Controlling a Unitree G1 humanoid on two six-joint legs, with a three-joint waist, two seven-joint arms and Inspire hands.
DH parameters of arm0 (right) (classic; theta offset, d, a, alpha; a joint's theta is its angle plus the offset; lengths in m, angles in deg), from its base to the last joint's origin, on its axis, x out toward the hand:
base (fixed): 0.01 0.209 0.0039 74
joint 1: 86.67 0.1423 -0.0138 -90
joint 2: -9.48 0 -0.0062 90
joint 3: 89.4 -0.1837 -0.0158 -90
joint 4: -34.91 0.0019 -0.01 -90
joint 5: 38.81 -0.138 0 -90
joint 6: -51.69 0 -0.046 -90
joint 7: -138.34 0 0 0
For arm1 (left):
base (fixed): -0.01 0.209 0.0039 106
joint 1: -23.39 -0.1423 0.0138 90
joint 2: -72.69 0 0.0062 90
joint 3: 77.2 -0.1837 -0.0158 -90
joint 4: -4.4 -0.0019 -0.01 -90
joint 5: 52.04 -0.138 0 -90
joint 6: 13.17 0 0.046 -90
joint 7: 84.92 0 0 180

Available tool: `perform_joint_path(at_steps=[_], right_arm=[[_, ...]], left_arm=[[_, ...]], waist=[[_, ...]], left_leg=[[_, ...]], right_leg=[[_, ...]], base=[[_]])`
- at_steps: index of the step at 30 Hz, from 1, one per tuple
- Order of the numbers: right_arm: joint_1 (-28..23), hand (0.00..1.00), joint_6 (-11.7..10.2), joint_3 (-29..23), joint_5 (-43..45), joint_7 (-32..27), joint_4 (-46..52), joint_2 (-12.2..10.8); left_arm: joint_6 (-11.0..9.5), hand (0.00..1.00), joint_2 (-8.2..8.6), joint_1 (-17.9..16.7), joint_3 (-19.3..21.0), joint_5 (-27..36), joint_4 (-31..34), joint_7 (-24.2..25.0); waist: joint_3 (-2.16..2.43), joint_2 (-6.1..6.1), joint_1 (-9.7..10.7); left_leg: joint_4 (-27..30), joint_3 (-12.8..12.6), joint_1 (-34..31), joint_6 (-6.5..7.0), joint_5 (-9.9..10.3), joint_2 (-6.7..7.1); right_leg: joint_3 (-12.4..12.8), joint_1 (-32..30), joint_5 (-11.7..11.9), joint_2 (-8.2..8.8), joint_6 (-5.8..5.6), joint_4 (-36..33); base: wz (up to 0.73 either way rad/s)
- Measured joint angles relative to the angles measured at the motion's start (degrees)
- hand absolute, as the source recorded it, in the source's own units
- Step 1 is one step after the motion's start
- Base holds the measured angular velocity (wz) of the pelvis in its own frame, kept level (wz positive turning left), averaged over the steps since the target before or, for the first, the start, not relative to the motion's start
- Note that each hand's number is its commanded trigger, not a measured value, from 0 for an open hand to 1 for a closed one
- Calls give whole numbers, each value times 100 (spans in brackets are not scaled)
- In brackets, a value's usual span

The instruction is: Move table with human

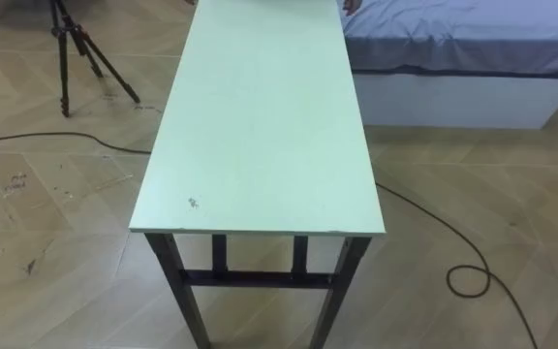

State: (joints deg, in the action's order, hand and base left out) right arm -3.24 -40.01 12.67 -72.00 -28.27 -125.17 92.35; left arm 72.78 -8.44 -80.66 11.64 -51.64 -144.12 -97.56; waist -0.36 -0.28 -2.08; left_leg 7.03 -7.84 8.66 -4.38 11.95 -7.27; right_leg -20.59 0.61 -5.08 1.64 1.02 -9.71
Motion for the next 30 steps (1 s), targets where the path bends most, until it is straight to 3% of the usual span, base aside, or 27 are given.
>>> perform_joint_path(at_steps=[12,18,26,30], right_arm=[[86,0,57,2,-95,81,-160,0],[86,0,58,-41,-303,381,-243,22],[64,0,149,-115,-374,558,401,177],[105,0,-13,-339,-987,792,850,183]], left_arm=[[110,0,-5,9,120,94,-41,-170],[162,0,-20,-3,110,1154,-150,311],[160,0,-50,8,33,2678,-105,1259],[137,0,-51,4,-24,3465,82,1775]], waist=[[27,36,-15],[8,15,-8],[11,22,6],[8,7,13]], left_leg=[[5,-19,0,12,5,13],[40,-151,40,12,6,17],[60,-262,-45,12,6,16],[70,-259,-43,12,6,17]], right_leg=[[105,-29,-2,-8,-26,14],[295,-42,-3,-33,-32,10],[298,-138,13,-17,-23,-14],[295,-123,16,-16,-26,-13]], base=[[-1],[-10],[0],[0]])
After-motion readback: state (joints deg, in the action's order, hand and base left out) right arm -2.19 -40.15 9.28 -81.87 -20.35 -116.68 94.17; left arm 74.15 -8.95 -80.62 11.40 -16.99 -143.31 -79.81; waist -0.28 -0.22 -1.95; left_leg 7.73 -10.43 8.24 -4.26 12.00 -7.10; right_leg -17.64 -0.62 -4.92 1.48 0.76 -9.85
